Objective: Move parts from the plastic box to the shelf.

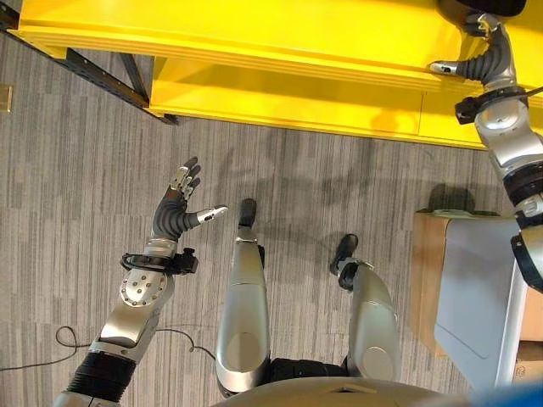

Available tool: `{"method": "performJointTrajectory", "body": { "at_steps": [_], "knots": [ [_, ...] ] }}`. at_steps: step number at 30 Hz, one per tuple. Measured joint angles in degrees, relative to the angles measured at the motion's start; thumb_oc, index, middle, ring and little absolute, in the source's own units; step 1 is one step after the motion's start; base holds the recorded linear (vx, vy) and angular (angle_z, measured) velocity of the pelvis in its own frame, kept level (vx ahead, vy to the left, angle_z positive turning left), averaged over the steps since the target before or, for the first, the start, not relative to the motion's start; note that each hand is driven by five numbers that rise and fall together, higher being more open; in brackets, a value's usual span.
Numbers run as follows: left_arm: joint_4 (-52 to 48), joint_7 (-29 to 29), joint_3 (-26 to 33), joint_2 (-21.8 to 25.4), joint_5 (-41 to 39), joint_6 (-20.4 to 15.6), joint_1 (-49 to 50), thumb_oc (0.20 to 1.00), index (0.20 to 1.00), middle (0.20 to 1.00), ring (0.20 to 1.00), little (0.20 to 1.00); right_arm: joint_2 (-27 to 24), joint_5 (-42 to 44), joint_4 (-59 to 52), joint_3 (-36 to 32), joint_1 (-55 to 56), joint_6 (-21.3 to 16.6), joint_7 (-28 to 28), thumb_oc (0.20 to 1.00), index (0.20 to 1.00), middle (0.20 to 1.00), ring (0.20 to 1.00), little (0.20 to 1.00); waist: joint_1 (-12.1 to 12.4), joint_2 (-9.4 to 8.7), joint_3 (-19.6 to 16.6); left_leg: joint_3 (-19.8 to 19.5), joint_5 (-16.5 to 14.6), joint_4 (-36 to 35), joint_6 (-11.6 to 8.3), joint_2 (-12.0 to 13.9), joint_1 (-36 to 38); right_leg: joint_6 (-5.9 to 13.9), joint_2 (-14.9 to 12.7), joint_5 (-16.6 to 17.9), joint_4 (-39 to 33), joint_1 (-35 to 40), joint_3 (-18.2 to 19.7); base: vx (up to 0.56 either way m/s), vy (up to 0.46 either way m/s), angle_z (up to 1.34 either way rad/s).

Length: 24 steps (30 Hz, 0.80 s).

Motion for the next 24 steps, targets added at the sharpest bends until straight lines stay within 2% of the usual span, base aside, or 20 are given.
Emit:
{"method": "performJointTrajectory", "body": {
  "at_steps": [14, 17, 19, 21, 24],
  "knots": [
    [0.0, 0.0, -0.1, 1.5, 0.0, 0.0, 0.0, 1.0, 1.0, 1.0, 1.0, 1.0, 0.0, 2.5, 0.9, 1.3, -2.7, 0.0, 0.0, 1.0, 1.0, 1.0, 1.0, 1.0, 0.3, 0.06, 0.0, 0.0, -0.2, 1.2, 0.17, -0.4, -0.7, 0.29, -0.4, 0.4, -0.1, -0.2, 0.1, 0.0, 0.001, 0.01],
    [0.0, 0.1, -0.1, 1.4, 0.0, -0.1, -0.1, 1.0, 1.0, 1.0, 1.0, 1.0, -0.2, 3.2, -3.7, 0.5, -1.3, 0.0, 0.0, 1.0, 1.0, 1.0, 1.0, 1.0, -0.3, 0.06, 0.0, 0.0, -0.2, 1.2, 0.2, -0.3, -0.7, 0.23, -0.3, 0.4, -0.1, -0.2, 0.1, 0.0, 0.0, 0.0],
    [0.0, 0.2, -0.1, 1.1, 0.0, -0.1, -0.2, 1.0, 1.0, 1.0, 1.0, 1.0, -0.6, 3.8, -13.6, -3.8, 5.1, -0.7, -0.2, 1.0, 1.0, 1.0, 1.0, 1.0, -0.5, 0.05, 0.0, 0.0, -0.2, 1.4, 0.19, -0.3, -0.7, 0.3, -0.2, 0.5, -0.1, -0.2, 0.1, 0.0, 0.0, 0.0],
    [0.0, 1.1, 0.0, 0.8, 0.1, 0.0, -0.4, 1.0, 1.0, 1.0, 1.0, 1.0, -0.5, 3.8, -26.3, -10.3, 20.1, -1.2, 0.0, 1.0, 1.0, 1.0, 1.0, 1.0, -1.5, -0.06, 0.0, 0.0, -0.7, 2.5, 0.02, -0.2, -0.5, 0.39, -0.1, 0.5, 0.1, 0.6, 0.1, -0.03, -0.015, -0.03],
    [0.0, 1.2, 0.5, 0.3, 0.1, 0.3, 0.2, 1.0, 1.0, 1.0, 1.0, 1.0, 0.4, 3.8, -29.8, -14.0, 29.8, -1.4, 0.2, 1.0, 1.0, 1.0, 1.0, 1.0, -2.3, -0.28, 0.0, 0.2, -1.8, 3.0, 0.46, -0.1, 1.1, 0.44, 0.1, 0.5, -0.3, 2.2, 0.4, -0.02, -0.011, -0.08]
  ]
}}
